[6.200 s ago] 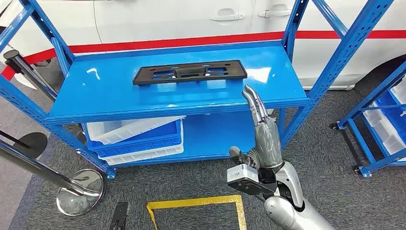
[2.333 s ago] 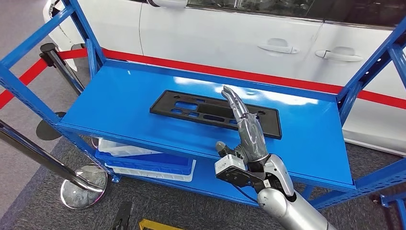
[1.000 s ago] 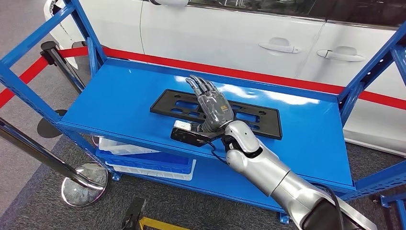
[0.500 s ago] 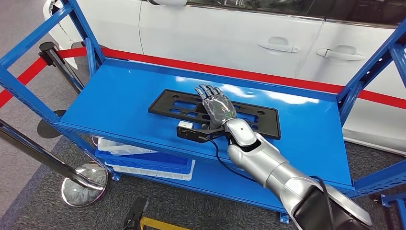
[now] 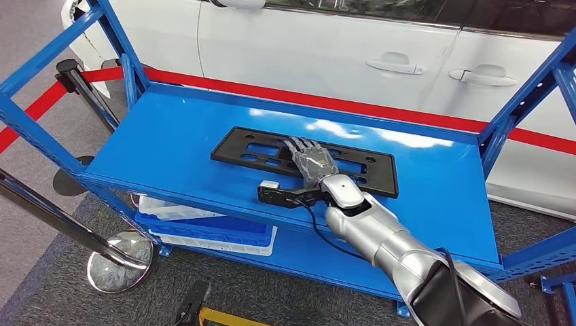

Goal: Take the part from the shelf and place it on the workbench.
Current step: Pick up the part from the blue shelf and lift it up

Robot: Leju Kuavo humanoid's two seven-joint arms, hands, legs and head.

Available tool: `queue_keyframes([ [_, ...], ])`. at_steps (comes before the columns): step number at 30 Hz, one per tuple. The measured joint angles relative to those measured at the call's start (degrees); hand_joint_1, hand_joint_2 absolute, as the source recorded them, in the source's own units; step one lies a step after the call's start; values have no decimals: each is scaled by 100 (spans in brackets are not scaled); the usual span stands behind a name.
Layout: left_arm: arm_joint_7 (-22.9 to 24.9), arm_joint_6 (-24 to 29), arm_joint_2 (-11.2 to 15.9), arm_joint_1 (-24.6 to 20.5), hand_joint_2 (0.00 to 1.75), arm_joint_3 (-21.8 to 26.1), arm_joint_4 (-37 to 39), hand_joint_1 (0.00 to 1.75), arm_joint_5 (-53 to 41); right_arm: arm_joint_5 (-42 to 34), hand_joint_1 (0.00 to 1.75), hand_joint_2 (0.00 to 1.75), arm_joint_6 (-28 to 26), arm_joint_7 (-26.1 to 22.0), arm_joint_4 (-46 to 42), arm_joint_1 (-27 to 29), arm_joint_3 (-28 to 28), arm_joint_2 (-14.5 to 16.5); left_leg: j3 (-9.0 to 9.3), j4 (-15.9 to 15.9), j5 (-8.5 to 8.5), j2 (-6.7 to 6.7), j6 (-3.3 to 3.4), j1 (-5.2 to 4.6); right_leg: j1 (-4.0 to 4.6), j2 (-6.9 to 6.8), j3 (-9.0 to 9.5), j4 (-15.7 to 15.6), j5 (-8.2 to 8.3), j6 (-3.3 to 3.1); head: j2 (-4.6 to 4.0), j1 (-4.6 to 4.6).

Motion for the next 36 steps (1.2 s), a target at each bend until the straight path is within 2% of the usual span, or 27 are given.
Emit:
queue_keyframes([
  [5,25,14,3,1,0,-44,-1,0,17,199,0,175,-11,174,143,-3,15,6,2,0,0,1,0,0,0,0,1,0,0,0,0,-1],
  [8,25,43,3,4,0,-98,-1,0,60,396,3,175,-474,597,230,2,46,5,4,0,0,1,0,0,0,2,1,0,0,0,0,0],
  [12,-1,146,3,18,0,-123,-1,0,130,698,21,175,-1150,1161,344,5,49,-31,6,0,0,7,-1,0,0,6,1,0,0,0,0,0],
  [19,-67,316,3,32,0,-132,-1,0,143,973,21,175,-1209,1418,428,6,49,-148,7,1,0,8,-1,0,-1,7,1,-1,1,0,0,0],
  [20,-71,316,3,33,0,-132,-1,0,143,979,44,175,-1209,1421,435,6,49,-156,7,1,0,8,-1,0,-1,7,1,0,1,0,0,0],
  [23,-72,316,4,33,0,-132,-1,0,143,985,154,175,-1209,1424,450,6,49,-167,8,0,0,8,-1,0,-1,7,1,0,1,0,0,-1],
  [24,-72,318,4,33,0,-132,-1,0,143,986,170,175,-1208,1426,456,6,49,-170,8,0,0,8,-1,0,-1,7,1,0,1,0,0,-1],
  [25,-73,325,3,33,0,-132,-1,0,146,992,175,175,-1205,1436,461,6,49,-173,8,0,0,8,-1,0,-1,7,1,0,1,0,0,-1],
  [28,-115,407,4,34,0,-132,0,0,169,1050,175,175,-1146,1507,475,9,49,-184,8,0,1,8,-1,0,-1,7,1,0,0,0,0,-1],
  [33,-637,658,11,31,0,-180,-1,0,220,1151,175,175,-931,1551,482,45,47,-248,9,0,1,8,-1,0,-1,6,1,0,1,0,0,0],
  [36,-756,810,18,26,0,-206,-2,0,246,1180,175,175,-825,1525,482,75,44,-287,9,0,0,8,-1,0,-1,7,2,-1,0,0,0,0],
])
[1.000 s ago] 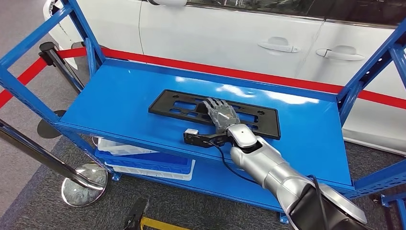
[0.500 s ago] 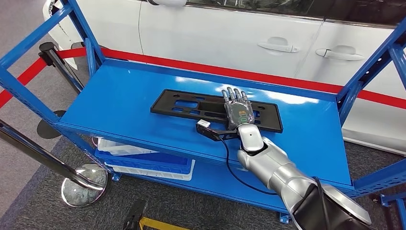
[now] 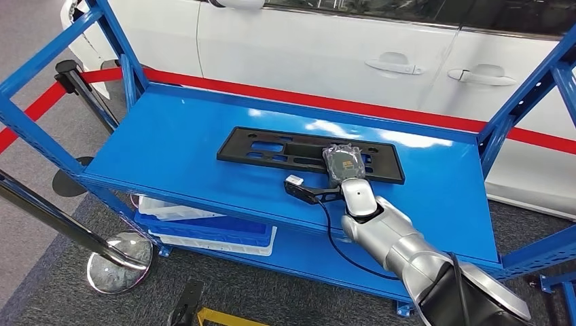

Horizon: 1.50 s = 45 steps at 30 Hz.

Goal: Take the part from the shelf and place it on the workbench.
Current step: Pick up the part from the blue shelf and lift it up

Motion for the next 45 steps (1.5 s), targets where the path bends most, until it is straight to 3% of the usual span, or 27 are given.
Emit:
queue_keyframes([
  [6,-7,103,22,5,0,-56,0,0,34,26,175,175,253,-56,0,17,-2,-20,6,0,0,0,0,0,0,1,5,0,0,0,0,0],
  [10,-59,122,25,9,175,-57,1,0,89,24,175,175,332,-129,0,24,-5,-25,14,0,0,0,0,0,0,1,14,0,0,0,0,0],
  [21,-190,248,40,12,175,-59,1,0,139,149,175,175,363,-386,-38,25,-6,-28,20,0,0,0,0,0,0,0,22,0,0,0,0,-1],
  [28,-310,415,69,26,175,-59,0,0,284,230,175,175,-257,-684,-468,155,-18,-84,20,0,0,4,0,1,0,5,19,0,0,0,0,-1],
  [32,-196,349,81,89,175,-74,2,0,272,391,175,175,-961,-808,-1248,331,-126,-185,19,-3,0,5,-1,1,0,7,13,1,0,-1,0,-1],
  [38,-15,328,87,212,175,-201,2,0,213,917,175,175,-1914,-891,-3180,883,-652,-380,18,-5,-5,4,-2,1,0,6,14,0,-7,-5,0,-1],
  [45,9,331,108,289,175,-249,2,0,245,859,175,175,-2061,-1006,-4625,1367,-1021,-518,19,-7,-7,7,-4,0,0,7,15,-2,-9,-4,0,-2],
])
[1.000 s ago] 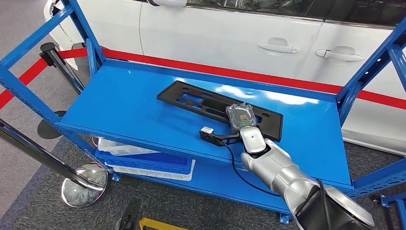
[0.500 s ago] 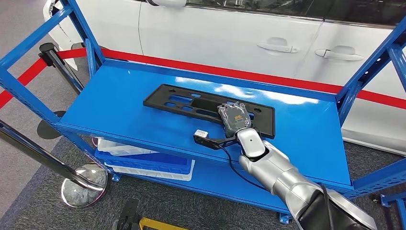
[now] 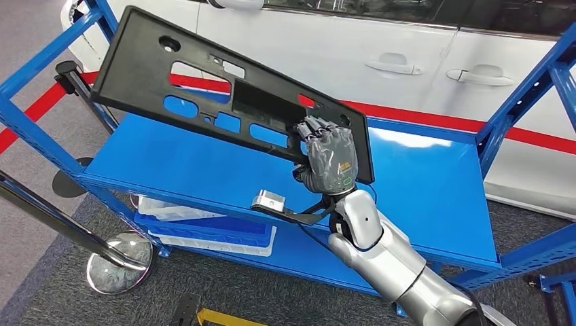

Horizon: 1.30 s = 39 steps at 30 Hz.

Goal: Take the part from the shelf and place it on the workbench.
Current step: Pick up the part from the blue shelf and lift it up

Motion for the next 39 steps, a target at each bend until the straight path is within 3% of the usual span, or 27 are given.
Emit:
queue_keyframes([
  [2,3,6,10,4,175,-37,0,0,-8,-130,175,175,-27,-120,-239,82,-82,-23,-4,11,-7,1,10,-4,-16,1,6,-16,7,9,0,1],
  [5,-8,32,32,30,175,-85,0,0,-36,-478,175,175,-49,-394,-648,282,-231,-35,84,-139,73,3,124,3,-34,8,71,-113,35,85,0,2],
  [6,-3,32,35,38,175,-99,0,0,-43,-602,175,175,-52,-475,-791,355,-279,-40,152,-263,137,11,161,23,-22,19,66,-61,-33,105,0,12],
  [7,13,26,35,43,175,-117,0,0,-48,-719,175,175,-55,-542,-928,421,-322,-48,208,-367,194,21,178,46,-18,34,10,99,-166,119,0,24],
  [9,55,4,36,44,175,-154,0,0,-57,-902,175,175,-55,-631,-1170,522,-380,-73,246,-438,234,29,188,73,-50,56,-263,747,-533,155,0,41],
  [11,92,-29,36,45,175,-194,0,0,-65,-1029,175,175,-44,-661,-1358,617,-402,-116,222,-396,222,25,170,101,-117,60,-490,1248,-665,229,0,41],
  [12,112,-49,36,46,175,-215,0,0,-67,-1085,175,175,-37,-670,-1448,659,-407,-142,195,-351,204,21,143,134,-162,58,-479,1221,-569,282,0,40],
  [15,156,-90,59,42,175,-256,0,0,-76,-1204,175,175,43,-707,-1731,712,-409,-204,39,-83,96,3,-44,254,-279,98,-91,428,-143,473,0,59],
  [16,165,-93,74,42,175,-268,0,0,-84,-1222,175,175,94,-725,-1827,721,-409,-220,-14,12,63,-10,-114,265,-287,139,-37,308,-94,471,0,70],
  [17,174,-93,94,41,175,-287,0,0,-92,-1232,175,175,149,-745,-1920,733,-408,-237,-64,95,43,-29,-169,262,-280,182,-57,316,-124,415,0,72],
  [20,199,-94,122,54,175,-339,0,0,-101,-1201,175,175,292,-783,-2147,769,-402,-275,-185,209,30,-59,-240,275,-268,212,-209,441,-135,169,0,35],
  [22,211,-101,130,60,175,-357,0,0,-99,-1058,175,175,401,-752,-2280,778,-397,-292,-321,490,-234,-16,-224,276,-235,192,-297,449,-69,53,0,6],
  [25,221,-110,136,48,175,-374,0,0,-99,-709,175,175,517,-672,-2425,792,-383,-315,-651,1581,-953,19,-158,200,-143,155,-429,428,54,-66,0,-29],
  [26,223,-110,140,45,175,-375,0,0,-99,-651,175,175,529,-660,-2451,803,-373,-321,-696,1849,-1071,19,-122,160,-99,142,-477,427,93,-92,0,-32],
  [27,225,-110,145,44,175,-377,0,0,-98,-624,175,175,537,-652,-2476,814,-364,-329,-656,1937,-1084,18,-65,118,-52,134,-523,427,129,-114,0,-33],
  [29,226,-111,151,44,175,-379,0,0,-97,-611,175,175,540,-642,-2509,828,-354,-343,-520,1859,-999,17,26,58,8,126,-581,427,176,-140,0,-32],
  [32,226,-111,152,43,175,-383,0,0,-97,-610,175,175,540,-637,-2527,830,-353,-348,-393,1687,-916,16,82,23,33,126,-606,426,198,-149,0,-33],
  [34,226,-110,168,25,175,-403,-1,0,-87,-609,175,175,541,-623,-2588,830,-347,-357,58,1001,-754,30,259,-97,73,118,-644,384,293,-157,0,-34],
  [36,225,-111,197,2,175,-439,-2,0,-62,-615,175,175,538,-609,-2670,833,-332,-368,489,246,-593,55,420,-229,82,98,-654,268,464,-122,0,-44],
  [38,227,-112,205,1,175,-464,-2,0,-45,-653,175,175,528,-606,-2712,838,-323,-383,562,-68,-420,79,402,-218,81,91,-658,184,505,-56,0,-48],
  [39,229,-112,205,4,175,-470,-2,0,-42,-693,175,175,520,-608,-2725,839,-322,-390,546,-157,-316,90,388,-192,85,92,-687,249,370,-27,0,-40],
])
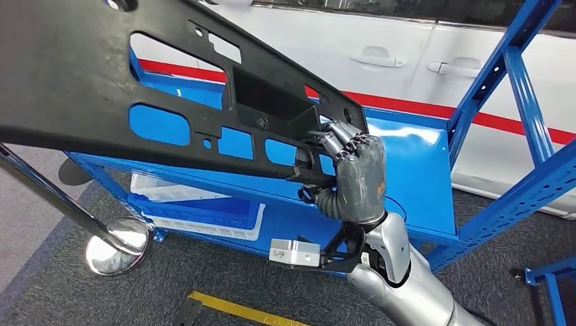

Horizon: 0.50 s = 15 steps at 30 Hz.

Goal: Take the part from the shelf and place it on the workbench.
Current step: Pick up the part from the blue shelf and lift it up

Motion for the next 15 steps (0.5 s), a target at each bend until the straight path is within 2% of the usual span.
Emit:
queue_keyframes([
  [1,1,0,0,0,175,-3,0,0,4,-46,175,175,-10,-4,-9,1,0,-7,-33,-67,96,10,-19,26,-5,1,-51,177,-236,31,0,10],
  [3,0,0,2,-1,175,-5,0,0,22,-136,175,175,-28,-22,-22,5,2,-14,-170,-78,222,16,-31,39,-50,-2,-163,796,-776,95,0,23],
  [4,-1,-1,1,-1,175,-7,0,0,33,-162,175,175,-32,-35,-24,8,3,-19,-254,-57,275,16,-48,48,-74,-3,-186,1096,-904,127,0,25],
  [5,-1,-1,0,1,175,-12,0,0,44,-183,175,175,-35,-45,-25,11,4,-26,-343,-27,319,16,-68,62,-95,-3,-153,1278,-901,159,0,23],
  [6,-1,-2,-1,3,175,-22,0,0,52,-196,175,175,-37,-53,-25,12,4,-34,-439,16,358,17,-93,83,-116,-3,-54,1303,-790,192,0,24],
  [7,-1,-2,-1,3,175,-35,0,0,56,-208,175,175,-39,-58,-25,12,5,-43,-541,74,390,17,-125,109,-140,-4,137,1142,-638,228,0,24],
  [8,-1,-2,-1,2,175,-49,0,0,60,-224,175,175,-40,-60,-26,10,7,-49,-644,148,415,17,-160,133,-163,-4,374,838,-570,263,0,25],
  [9,-1,-2,1,0,175,-61,0,0,64,-241,175,175,-42,-62,-30,8,10,-53,-743,233,435,15,-198,144,-165,-1,619,486,-590,279,0,30],
  [10,-2,-2,2,2,175,-68,0,0,71,-261,175,175,-43,-66,-38,8,14,-57,-817,305,457,11,-236,148,-161,4,795,216,-646,261,0,27],
  [11,-3,-2,3,5,175,-72,0,0,81,-283,175,175,-45,-71,-46,8,17,-60,-867,357,482,6,-274,143,-149,10,881,54,-725,223,0,26],
  [13,-7,-2,4,14,175,-74,0,0,97,-327,175,175,-49,-83,-58,10,21,-65,-913,382,556,-6,-339,139,-135,11,849,26,-697,97,0,19],
  [14,-7,-2,5,16,175,-74,0,0,100,-344,175,175,-49,-86,-58,8,21,-66,-948,405,535,-10,-371,146,-142,4,810,20,-652,37,1,16],
  [15,-7,-2,6,19,175,-75,0,0,100,-356,175,175,-50,-86,-58,8,22,-66,-999,490,422,-14,-403,154,-148,-6,757,14,-594,-21,1,6],
])
